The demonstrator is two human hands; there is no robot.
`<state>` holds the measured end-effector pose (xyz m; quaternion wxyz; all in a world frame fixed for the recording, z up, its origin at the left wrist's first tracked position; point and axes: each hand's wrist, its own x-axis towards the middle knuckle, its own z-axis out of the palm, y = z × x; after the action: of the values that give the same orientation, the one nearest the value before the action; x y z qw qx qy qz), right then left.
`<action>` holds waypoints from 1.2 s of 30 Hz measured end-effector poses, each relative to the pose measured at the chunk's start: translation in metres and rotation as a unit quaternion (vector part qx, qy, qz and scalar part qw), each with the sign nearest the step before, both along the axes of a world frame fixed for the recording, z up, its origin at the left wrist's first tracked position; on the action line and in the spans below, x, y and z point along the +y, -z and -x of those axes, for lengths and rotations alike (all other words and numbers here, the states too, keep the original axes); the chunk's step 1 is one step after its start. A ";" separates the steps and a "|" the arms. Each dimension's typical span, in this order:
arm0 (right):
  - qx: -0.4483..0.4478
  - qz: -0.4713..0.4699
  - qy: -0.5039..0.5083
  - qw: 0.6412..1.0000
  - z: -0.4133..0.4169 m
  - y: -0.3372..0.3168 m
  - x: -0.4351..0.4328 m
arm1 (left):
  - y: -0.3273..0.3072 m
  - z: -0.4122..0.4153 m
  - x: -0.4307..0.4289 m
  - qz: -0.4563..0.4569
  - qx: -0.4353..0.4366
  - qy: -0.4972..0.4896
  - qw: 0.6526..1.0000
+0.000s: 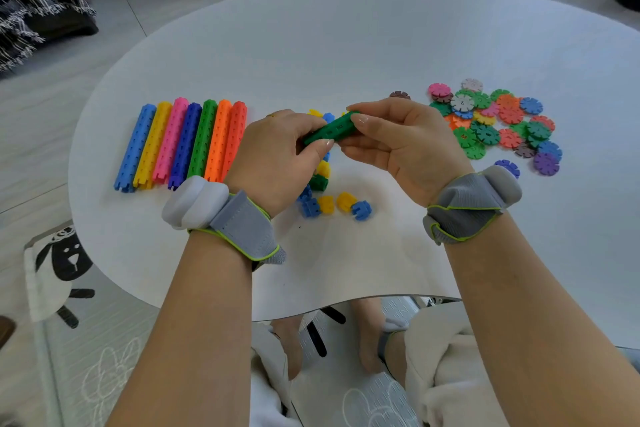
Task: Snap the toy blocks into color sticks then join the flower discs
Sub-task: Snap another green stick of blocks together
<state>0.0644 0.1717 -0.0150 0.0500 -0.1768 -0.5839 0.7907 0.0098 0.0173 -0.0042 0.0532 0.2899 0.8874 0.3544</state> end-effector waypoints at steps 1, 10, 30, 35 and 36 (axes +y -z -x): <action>-0.001 -0.010 -0.002 1.000 0.000 0.001 -0.001 | 0.001 0.000 -0.001 0.006 0.008 0.000 1.000; -0.044 -0.191 -0.002 0.981 0.003 0.009 -0.011 | 0.005 0.013 -0.015 0.042 0.036 -0.030 0.998; -0.004 -0.592 -0.157 0.791 0.008 0.016 -0.026 | 0.004 0.013 -0.019 0.081 0.046 -0.047 0.994; 0.010 -0.587 -0.140 0.797 0.007 0.015 -0.028 | 0.005 0.015 -0.020 0.076 0.051 -0.057 0.994; 0.013 -0.582 -0.143 0.801 0.008 0.015 -0.029 | 0.005 0.015 -0.020 0.076 0.055 -0.056 0.994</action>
<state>0.0566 0.1428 -0.0296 0.0375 -0.0191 -0.9520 0.3031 -0.0050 -0.0025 -0.0091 0.0067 0.2538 0.9283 0.2717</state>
